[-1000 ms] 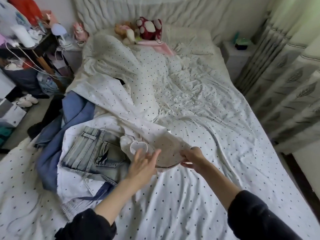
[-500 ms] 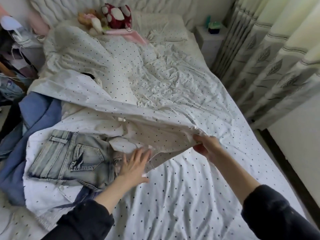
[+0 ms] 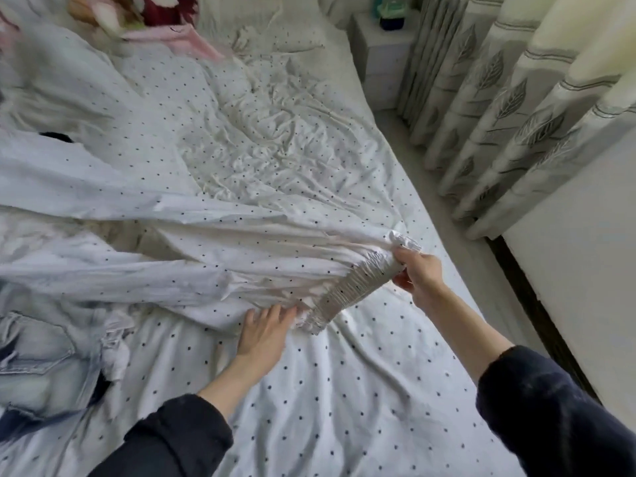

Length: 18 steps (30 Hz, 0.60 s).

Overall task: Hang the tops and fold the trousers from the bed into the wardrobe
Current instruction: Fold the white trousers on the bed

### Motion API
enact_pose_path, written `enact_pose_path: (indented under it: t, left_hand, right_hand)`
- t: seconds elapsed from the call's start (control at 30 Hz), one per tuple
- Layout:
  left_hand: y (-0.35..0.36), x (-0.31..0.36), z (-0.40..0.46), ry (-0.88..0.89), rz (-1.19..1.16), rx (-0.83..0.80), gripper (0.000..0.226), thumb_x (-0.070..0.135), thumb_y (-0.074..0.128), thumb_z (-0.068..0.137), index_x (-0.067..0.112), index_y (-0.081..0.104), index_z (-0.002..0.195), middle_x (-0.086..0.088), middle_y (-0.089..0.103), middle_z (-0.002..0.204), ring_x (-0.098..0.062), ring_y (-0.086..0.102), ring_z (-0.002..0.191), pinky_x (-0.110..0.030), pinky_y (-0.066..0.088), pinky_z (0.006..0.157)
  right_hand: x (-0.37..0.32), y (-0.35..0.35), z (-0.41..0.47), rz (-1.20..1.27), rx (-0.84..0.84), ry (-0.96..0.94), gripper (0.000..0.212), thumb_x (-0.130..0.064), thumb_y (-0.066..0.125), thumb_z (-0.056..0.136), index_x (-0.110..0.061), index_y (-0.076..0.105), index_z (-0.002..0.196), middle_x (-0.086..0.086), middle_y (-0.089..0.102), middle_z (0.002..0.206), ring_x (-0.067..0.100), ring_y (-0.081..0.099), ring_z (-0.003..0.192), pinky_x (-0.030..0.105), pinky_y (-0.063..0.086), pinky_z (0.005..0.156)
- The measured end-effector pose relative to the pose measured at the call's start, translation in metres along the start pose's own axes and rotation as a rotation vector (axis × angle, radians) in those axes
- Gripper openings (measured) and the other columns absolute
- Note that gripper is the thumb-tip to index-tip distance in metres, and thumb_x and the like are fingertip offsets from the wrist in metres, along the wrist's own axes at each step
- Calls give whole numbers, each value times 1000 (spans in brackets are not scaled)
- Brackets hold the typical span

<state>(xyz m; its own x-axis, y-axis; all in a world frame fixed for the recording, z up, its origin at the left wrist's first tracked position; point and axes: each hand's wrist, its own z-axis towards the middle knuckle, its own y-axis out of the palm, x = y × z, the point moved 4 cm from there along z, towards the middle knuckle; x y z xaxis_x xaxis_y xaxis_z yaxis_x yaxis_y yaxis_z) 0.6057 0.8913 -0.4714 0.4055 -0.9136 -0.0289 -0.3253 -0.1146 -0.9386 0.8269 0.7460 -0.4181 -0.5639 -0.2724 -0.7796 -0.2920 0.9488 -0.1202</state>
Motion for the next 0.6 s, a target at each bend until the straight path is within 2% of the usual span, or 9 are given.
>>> enact_pose_path:
  t: [0.07, 0.13, 0.17, 0.27, 0.3, 0.43, 0.5, 0.57, 0.6]
  left_hand:
    - [-1, 23, 19, -4, 10, -19, 56, 16, 70, 76, 23, 50, 128, -3, 55, 118, -24, 52, 112, -42, 39, 93]
    - [-4, 41, 33, 35, 9, -46, 45, 17, 81, 61, 25, 67, 103, -4, 60, 100, -26, 57, 97, -45, 46, 82]
    - [-4, 54, 40, 40, -21, -95, 40, 17, 81, 62, 24, 69, 99, -4, 59, 99, -26, 57, 96, -44, 46, 80]
    - [1, 93, 54, 108, -282, -185, 26, 17, 51, 91, 19, 56, 117, -1, 51, 126, -27, 51, 113, -36, 41, 88]
    - [-2, 108, 59, 141, -338, -210, 24, 18, 47, 94, 18, 54, 116, -1, 53, 128, -27, 53, 113, -35, 42, 86]
    - [-34, 171, 82, 261, -528, -137, 21, 21, 46, 96, 15, 55, 114, -4, 61, 121, -29, 57, 106, -36, 42, 84]
    - [-41, 195, 94, 283, -605, -124, 20, 20, 47, 96, 13, 54, 113, -8, 63, 116, -31, 57, 103, -36, 41, 82]
    - [-34, 212, 104, 303, -625, -181, 25, 19, 46, 96, 11, 51, 120, -8, 59, 124, -29, 56, 110, -34, 41, 86]
    - [-25, 215, 106, 319, -592, -227, 33, 19, 47, 96, 11, 46, 129, -6, 50, 137, -26, 50, 121, -32, 38, 95]
  right_hand:
    - [5, -27, 29, 2, 52, 17, 9, -10, 64, 85, -5, 59, 78, 9, 53, 70, 16, 49, 53, 19, 45, 41]
    - [11, -50, 52, -11, 101, 43, 9, -12, 65, 83, -8, 60, 76, 9, 55, 74, 17, 50, 56, 23, 45, 45]
    - [14, -64, 64, -9, 121, 60, 12, -12, 65, 82, -10, 59, 72, 8, 54, 73, 17, 49, 55, 23, 43, 45]
    - [15, -98, 93, -7, 183, 81, 20, -14, 65, 82, -11, 56, 64, 7, 52, 68, 17, 44, 51, 25, 39, 45]
    - [12, -106, 100, -3, 205, 71, 23, -16, 66, 81, -11, 55, 62, 7, 51, 67, 17, 43, 50, 26, 38, 45]
    - [-15, -139, 127, 87, 235, -21, 28, -27, 69, 78, -15, 52, 59, 3, 50, 61, 14, 41, 51, 27, 35, 50]
    - [-22, -150, 138, 149, 158, -55, 14, -27, 62, 89, -16, 59, 80, -2, 52, 59, 9, 44, 51, 23, 38, 50]
    - [-6, -160, 150, 71, 70, 13, 19, -29, 55, 94, -16, 56, 108, 4, 63, 88, 13, 55, 75, 28, 46, 66]
    - [11, -162, 151, -26, 33, 76, 26, -31, 54, 94, -16, 54, 116, 7, 62, 106, 16, 55, 87, 34, 48, 75]
